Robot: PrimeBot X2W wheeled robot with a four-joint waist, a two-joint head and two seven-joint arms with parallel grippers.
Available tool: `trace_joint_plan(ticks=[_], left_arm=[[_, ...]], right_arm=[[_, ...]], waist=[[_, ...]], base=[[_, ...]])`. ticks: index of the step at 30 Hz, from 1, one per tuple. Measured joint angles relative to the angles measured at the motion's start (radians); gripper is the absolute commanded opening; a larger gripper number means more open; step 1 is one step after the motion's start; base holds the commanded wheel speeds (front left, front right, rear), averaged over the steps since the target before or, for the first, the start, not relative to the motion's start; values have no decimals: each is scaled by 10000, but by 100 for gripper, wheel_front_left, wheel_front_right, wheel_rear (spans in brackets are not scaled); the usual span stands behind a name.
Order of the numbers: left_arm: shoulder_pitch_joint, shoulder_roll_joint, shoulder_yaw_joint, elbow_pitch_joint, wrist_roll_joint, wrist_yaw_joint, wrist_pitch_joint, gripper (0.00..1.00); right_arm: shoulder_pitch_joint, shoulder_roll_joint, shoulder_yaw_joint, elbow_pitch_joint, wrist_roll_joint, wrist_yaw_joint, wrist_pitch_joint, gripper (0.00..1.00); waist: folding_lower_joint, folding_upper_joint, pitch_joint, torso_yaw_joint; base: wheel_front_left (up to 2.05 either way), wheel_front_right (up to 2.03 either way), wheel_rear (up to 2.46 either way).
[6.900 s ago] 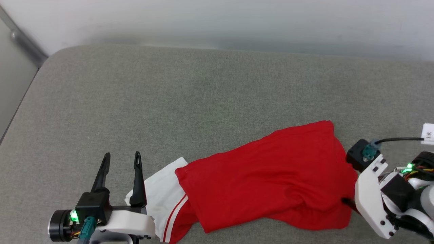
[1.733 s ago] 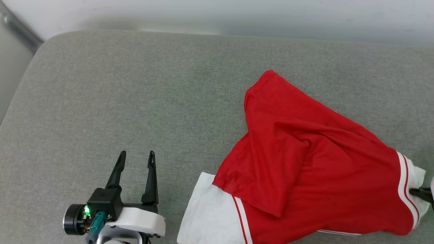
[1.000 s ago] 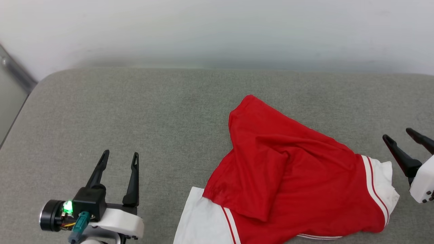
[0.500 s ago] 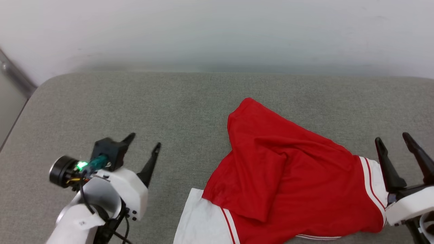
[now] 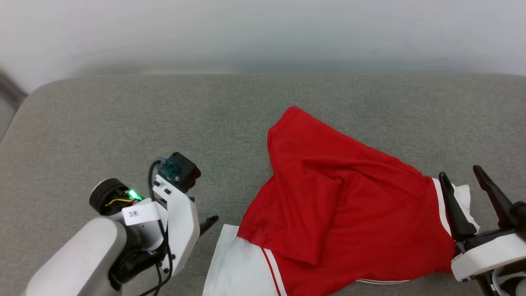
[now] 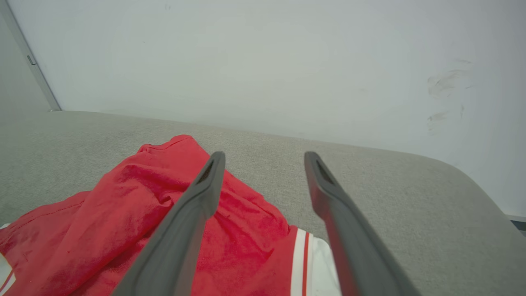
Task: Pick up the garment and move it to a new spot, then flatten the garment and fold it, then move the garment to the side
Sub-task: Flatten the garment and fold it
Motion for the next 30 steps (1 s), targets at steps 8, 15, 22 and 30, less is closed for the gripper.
trace_joint_plan(ticks=[8, 15, 22, 30], left_arm=[[-1048, 447, -1732, 253, -1285, -2, 1381, 100], [-1503, 523, -2872, 1145, -1858, 0, 1766, 100], [-1842, 583, -3958, 1661, -2125, 0, 1820, 100], [-2572, 788, -4930, 1958, -2224, -2, 1406, 0]], right_arm=[[-285, 0, 94, -31, -113, 2, 2, 100], [-631, 17, 251, 40, -186, 0, -77, 100], [-942, 115, 364, 194, -222, 0, -173, 100], [-1074, 151, 334, 439, -274, 0, -297, 100]], waist=[[0, 0, 442, -251], [0, 0, 844, -493], [0, 0, 1307, -752], [1, 0, 1516, -810]], base=[[0, 0, 0], [0, 0, 0], [0, 0, 0], [0, 0, 0]])
